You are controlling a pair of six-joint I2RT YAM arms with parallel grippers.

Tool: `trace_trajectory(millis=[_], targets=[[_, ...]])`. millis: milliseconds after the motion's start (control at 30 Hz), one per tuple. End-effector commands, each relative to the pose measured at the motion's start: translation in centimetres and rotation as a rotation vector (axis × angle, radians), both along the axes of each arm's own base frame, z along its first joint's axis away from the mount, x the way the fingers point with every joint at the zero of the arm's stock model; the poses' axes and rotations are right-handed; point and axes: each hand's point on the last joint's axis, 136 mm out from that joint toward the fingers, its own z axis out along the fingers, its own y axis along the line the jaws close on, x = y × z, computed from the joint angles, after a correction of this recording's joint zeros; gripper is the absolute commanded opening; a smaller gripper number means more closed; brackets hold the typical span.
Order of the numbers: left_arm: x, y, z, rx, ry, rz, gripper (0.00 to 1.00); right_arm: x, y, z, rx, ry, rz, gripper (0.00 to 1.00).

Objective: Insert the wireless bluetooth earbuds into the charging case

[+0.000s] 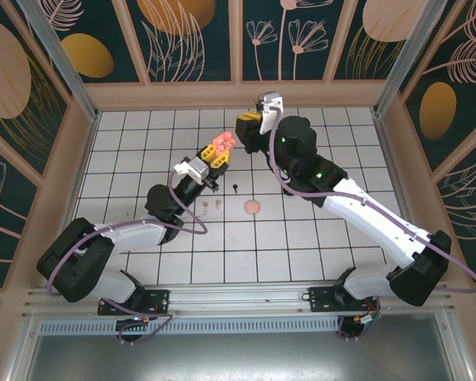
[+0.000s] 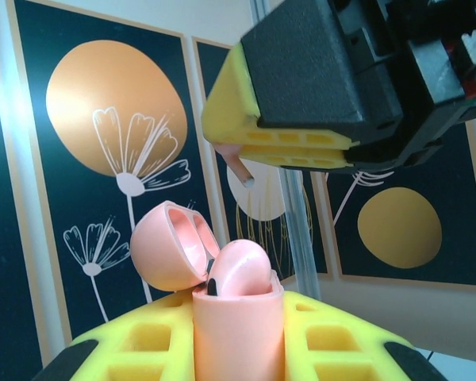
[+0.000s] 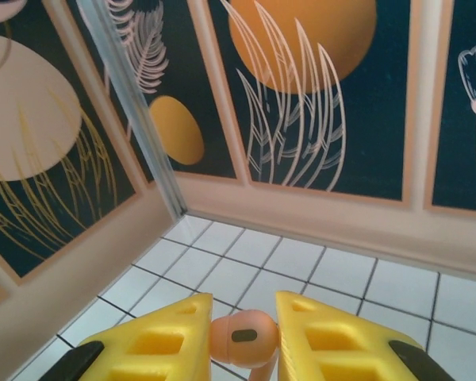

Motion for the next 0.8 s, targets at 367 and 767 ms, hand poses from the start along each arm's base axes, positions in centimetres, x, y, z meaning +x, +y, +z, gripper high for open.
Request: trace_trajectory(millis=[367, 767], targets=[[-1.0, 0.1, 3.1, -0.108, -0.083, -0.048, 0.00, -1.8, 0.5, 1.2, 0.147, -0.054, 0.157, 0.24], [-1.1, 0.1, 3.3, -0.117, -0.083, -0.055, 0.00, -1.7, 0.5, 1.2, 0.183, -0.039, 0.185, 0.24]])
